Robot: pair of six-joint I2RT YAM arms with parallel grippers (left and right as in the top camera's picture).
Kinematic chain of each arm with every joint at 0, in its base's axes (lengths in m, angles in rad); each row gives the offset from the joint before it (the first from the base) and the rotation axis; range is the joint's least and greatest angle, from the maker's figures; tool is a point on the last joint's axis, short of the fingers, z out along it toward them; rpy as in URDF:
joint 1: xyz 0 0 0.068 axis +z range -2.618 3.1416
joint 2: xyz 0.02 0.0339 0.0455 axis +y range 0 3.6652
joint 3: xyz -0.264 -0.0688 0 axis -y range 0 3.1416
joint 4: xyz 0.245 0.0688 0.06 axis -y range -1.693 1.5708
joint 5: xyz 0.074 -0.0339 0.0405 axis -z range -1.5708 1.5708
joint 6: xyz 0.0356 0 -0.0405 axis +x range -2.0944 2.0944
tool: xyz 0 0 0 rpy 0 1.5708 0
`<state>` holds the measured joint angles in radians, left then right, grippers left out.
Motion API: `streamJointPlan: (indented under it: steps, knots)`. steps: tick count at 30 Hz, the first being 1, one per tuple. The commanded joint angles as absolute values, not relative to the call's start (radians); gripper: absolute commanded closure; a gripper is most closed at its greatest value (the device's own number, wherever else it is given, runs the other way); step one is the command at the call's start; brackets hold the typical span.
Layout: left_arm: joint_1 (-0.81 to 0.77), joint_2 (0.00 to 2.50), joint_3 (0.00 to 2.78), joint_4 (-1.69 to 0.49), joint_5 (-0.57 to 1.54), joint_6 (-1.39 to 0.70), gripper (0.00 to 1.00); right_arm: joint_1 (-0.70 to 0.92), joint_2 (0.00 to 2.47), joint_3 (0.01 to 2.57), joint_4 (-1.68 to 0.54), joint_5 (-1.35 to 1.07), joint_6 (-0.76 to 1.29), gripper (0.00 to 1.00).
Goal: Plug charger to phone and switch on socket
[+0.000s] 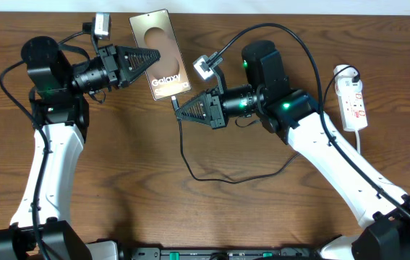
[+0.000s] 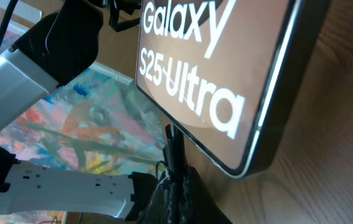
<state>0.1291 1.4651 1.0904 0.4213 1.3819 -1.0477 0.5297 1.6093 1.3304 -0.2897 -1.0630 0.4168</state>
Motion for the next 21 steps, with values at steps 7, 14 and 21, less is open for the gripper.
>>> streamJointPlan:
  steps: [7,14,21]
  knots:
    - [0.128,1.453,1.118,0.436,1.407,-1.045,0.93,0.522,1.609,1.332,-0.287,-1.041,0.415,0.99]
    - [0.128,1.453,1.118,0.437,1.422,-1.04,0.93,0.522,1.609,1.332,-0.279,-1.008,0.434,0.99]
    - [0.128,1.453,1.118,0.437,1.421,-1.018,0.93,0.522,1.609,1.332,-0.277,-1.045,0.441,0.99]
